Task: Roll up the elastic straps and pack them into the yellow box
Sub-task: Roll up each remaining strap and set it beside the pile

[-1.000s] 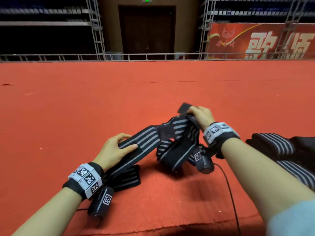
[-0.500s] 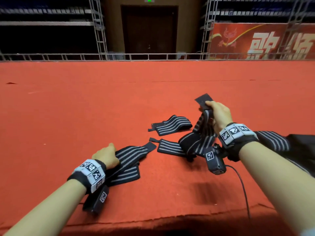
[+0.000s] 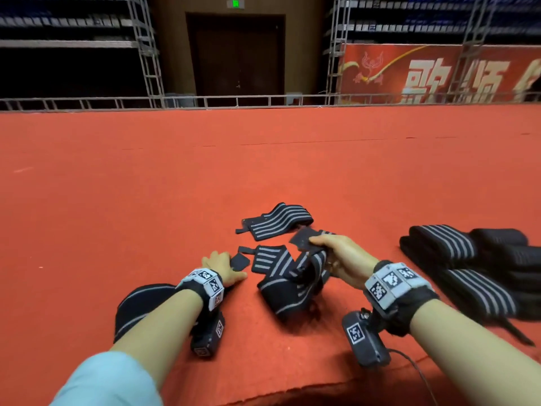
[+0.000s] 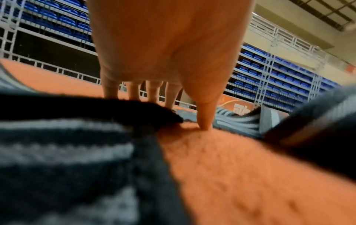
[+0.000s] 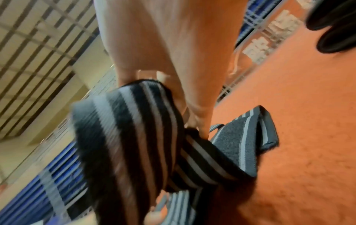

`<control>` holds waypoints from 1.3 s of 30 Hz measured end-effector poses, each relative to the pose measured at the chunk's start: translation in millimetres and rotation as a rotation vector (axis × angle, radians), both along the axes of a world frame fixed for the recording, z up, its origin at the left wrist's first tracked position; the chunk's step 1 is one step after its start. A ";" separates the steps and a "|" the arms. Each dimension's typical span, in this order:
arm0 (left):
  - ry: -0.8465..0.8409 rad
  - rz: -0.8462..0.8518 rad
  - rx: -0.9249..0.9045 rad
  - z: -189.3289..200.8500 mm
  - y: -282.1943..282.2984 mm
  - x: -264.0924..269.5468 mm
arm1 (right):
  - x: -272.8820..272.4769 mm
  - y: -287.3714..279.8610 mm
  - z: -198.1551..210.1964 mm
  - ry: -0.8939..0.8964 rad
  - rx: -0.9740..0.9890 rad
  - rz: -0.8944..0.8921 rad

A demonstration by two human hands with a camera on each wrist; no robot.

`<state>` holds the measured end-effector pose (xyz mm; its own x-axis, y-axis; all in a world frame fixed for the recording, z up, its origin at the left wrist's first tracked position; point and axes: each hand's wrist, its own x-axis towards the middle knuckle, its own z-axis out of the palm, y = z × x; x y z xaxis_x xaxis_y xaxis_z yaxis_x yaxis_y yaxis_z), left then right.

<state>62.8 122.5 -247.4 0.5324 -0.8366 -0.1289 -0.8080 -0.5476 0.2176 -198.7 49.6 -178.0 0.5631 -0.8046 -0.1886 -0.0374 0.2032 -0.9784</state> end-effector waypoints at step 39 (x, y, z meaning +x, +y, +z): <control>0.808 -0.183 -0.694 105.9 44.8 -92.1 | -66.4 35.7 8.1 -0.565 -0.004 -0.572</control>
